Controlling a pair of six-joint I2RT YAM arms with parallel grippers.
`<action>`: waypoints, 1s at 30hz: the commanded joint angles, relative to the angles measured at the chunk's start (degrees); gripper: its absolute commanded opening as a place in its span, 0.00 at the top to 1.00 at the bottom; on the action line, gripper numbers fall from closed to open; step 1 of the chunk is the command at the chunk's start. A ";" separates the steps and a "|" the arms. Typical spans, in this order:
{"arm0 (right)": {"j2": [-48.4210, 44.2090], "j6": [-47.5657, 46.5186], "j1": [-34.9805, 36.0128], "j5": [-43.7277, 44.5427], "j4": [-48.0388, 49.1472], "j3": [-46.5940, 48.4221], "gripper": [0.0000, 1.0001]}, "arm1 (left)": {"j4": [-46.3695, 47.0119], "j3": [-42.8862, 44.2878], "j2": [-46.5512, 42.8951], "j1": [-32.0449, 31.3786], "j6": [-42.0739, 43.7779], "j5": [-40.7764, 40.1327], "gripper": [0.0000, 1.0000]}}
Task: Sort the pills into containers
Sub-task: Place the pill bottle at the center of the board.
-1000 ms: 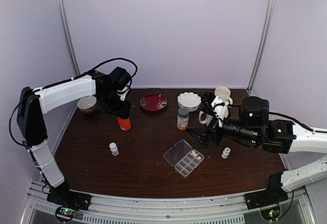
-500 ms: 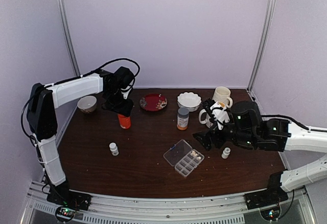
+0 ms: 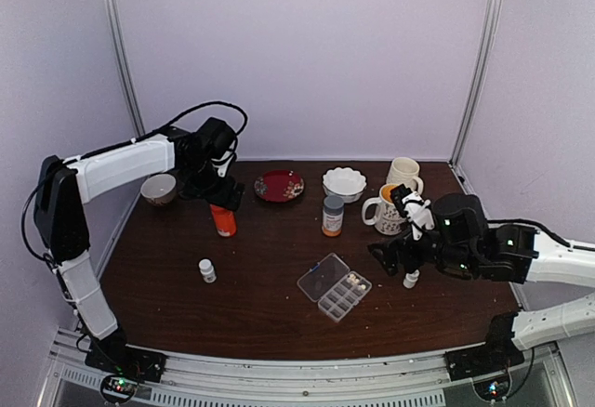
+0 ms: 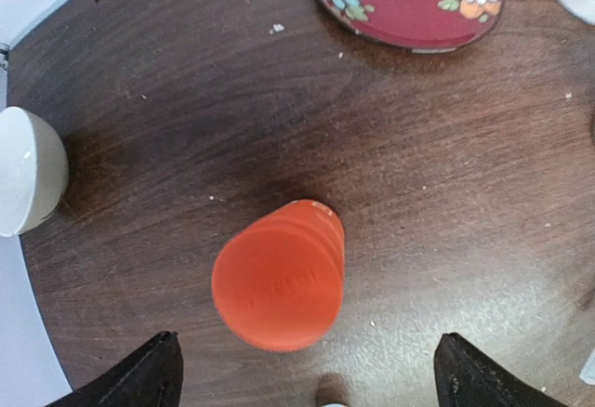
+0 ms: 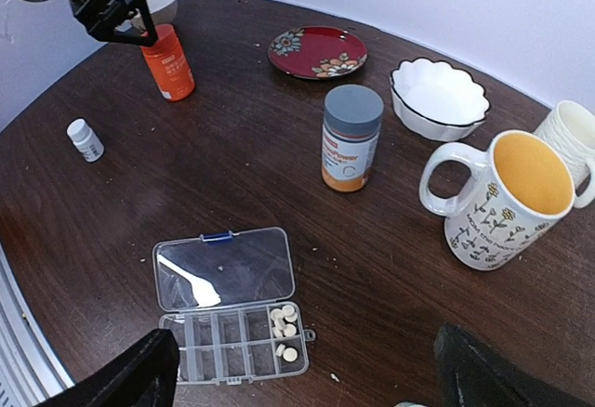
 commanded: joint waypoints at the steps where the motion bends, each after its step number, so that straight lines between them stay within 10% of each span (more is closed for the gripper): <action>1: -4.51 5.78 -2.19 3.41 0.19 -4.71 0.00 | 4.06 -2.23 -8.66 0.30 -0.31 3.22 0.03; 8: 3.05 14.31 -7.29 2.85 -13.53 0.59 0.38 | 10.31 -10.68 -18.25 -0.37 -4.09 8.69 0.02; 30: 6.12 26.04 -13.33 0.75 -14.59 -6.73 0.53 | 27.35 -25.08 -34.68 -0.39 -16.06 9.39 0.02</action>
